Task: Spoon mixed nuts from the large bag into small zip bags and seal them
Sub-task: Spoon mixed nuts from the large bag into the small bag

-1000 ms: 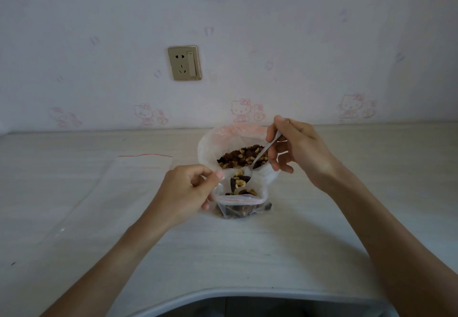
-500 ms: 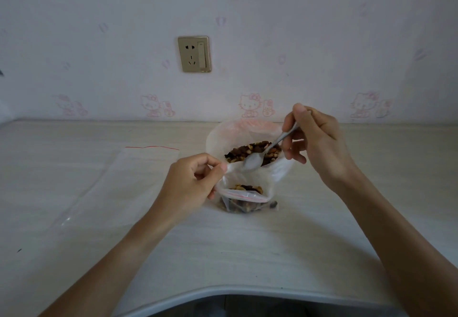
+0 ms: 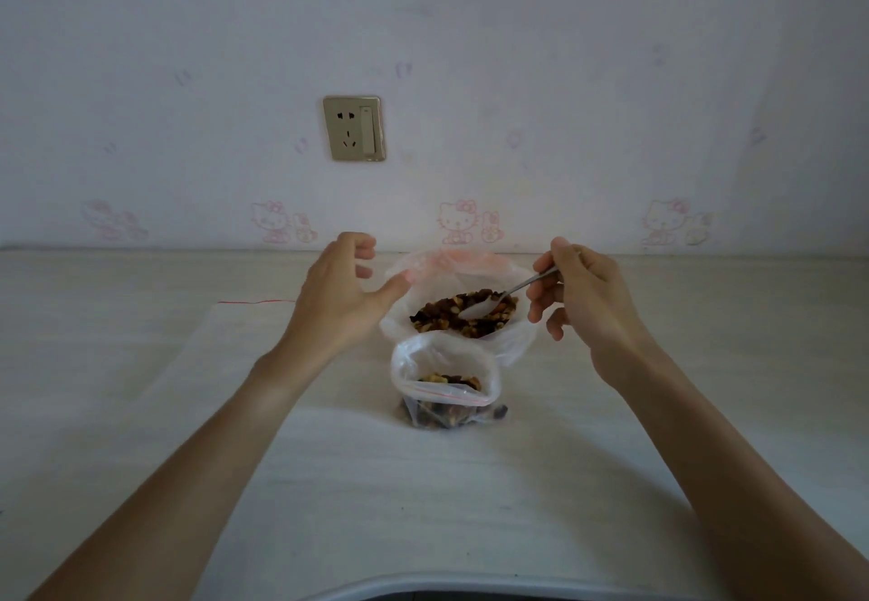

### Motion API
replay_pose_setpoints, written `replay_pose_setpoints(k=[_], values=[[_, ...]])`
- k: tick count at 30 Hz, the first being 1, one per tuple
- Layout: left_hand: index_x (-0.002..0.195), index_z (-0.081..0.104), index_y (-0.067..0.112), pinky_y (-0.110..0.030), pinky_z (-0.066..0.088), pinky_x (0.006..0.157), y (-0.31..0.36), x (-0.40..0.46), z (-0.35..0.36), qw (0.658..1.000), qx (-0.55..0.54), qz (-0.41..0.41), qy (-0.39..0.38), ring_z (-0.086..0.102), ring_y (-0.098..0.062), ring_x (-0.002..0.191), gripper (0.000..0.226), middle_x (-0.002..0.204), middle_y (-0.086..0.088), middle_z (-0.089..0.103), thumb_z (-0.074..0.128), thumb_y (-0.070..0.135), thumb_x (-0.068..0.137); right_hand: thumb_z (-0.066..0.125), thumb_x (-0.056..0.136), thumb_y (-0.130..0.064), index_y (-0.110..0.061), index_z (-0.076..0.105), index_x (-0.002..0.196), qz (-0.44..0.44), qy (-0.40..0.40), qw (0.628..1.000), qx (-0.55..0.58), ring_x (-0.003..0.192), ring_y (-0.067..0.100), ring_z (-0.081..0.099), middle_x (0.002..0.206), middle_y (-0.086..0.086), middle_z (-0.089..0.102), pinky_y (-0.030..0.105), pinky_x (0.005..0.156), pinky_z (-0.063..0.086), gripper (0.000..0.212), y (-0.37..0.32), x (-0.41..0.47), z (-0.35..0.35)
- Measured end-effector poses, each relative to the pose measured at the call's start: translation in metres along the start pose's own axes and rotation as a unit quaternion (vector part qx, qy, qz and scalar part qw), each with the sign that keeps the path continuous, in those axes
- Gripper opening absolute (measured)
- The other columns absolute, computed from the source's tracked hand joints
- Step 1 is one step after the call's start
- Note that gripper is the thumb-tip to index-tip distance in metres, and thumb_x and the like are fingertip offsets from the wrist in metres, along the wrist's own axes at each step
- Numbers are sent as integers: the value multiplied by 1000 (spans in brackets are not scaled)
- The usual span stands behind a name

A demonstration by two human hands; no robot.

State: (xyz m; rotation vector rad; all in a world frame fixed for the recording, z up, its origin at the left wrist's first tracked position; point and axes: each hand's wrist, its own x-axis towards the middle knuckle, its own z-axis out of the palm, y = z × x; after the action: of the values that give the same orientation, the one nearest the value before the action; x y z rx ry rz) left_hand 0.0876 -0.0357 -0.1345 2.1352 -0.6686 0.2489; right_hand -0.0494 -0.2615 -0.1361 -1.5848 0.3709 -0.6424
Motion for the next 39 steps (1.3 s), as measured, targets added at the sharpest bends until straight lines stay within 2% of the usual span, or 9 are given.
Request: replay_pose_setpoints(k=[2,7,10,13,17,21,30,35,39], values=[[139,54,20,-21,45,82,5,16,10,999,-12,-6,-44,60,-8,109,98,130,10,59,69,82,64,44,110,-36,-7,63,93,11,-24,1000,-15,54,22,64,66,5,70,29,38,40,39,2,1,0],[135,65,23,-29,46,90,6,44,32,994,35,8,-104,60,-12,115,80,128,7,66,80,71,72,47,109,-28,-7,65,96,18,-79,996,-39,59,26,68,72,7,72,30,40,43,31,4,1,3],[104,77,21,-32,53,74,6,53,41,991,43,30,-119,68,-13,88,54,94,9,73,79,66,75,49,109,-27,-5,65,93,-6,-67,997,-29,59,29,68,73,12,73,30,39,44,32,3,0,3],[87,76,9,-25,43,60,5,54,50,992,12,73,-105,60,-14,65,45,71,1,68,69,53,92,50,109,-27,-1,64,94,-23,-47,998,-34,58,31,68,74,15,73,31,39,44,33,1,-1,2],[109,81,17,-7,45,77,8,50,51,990,-57,115,-58,67,4,89,30,96,11,77,65,40,101,49,109,-25,-2,65,93,-32,-40,996,-73,58,33,69,72,13,73,33,40,47,32,4,0,8],[112,80,17,1,40,81,15,50,48,984,-108,140,-23,63,20,87,22,96,18,74,67,31,101,49,109,-23,-4,64,90,-52,-12,995,-80,56,31,70,69,11,73,33,38,48,32,8,-1,10],[105,80,19,-6,48,87,14,47,54,982,-116,143,-31,72,1,97,22,96,14,79,65,35,102,45,109,-16,-5,64,93,-38,17,996,-75,59,28,71,72,10,74,33,40,51,27,15,-1,13],[96,79,20,-11,48,91,17,47,55,981,-119,145,-47,72,0,100,24,97,15,79,64,39,102,46,109,-14,0,67,100,30,-15,999,-19,63,29,73,78,17,75,34,42,54,26,14,-2,15],[97,79,17,-4,44,90,19,46,55,980,-129,142,-58,71,3,101,26,99,13,79,64,38,101,45,109,-13,3,68,102,73,-15,997,22,64,29,73,82,21,76,33,44,55,29,9,-2,12]])
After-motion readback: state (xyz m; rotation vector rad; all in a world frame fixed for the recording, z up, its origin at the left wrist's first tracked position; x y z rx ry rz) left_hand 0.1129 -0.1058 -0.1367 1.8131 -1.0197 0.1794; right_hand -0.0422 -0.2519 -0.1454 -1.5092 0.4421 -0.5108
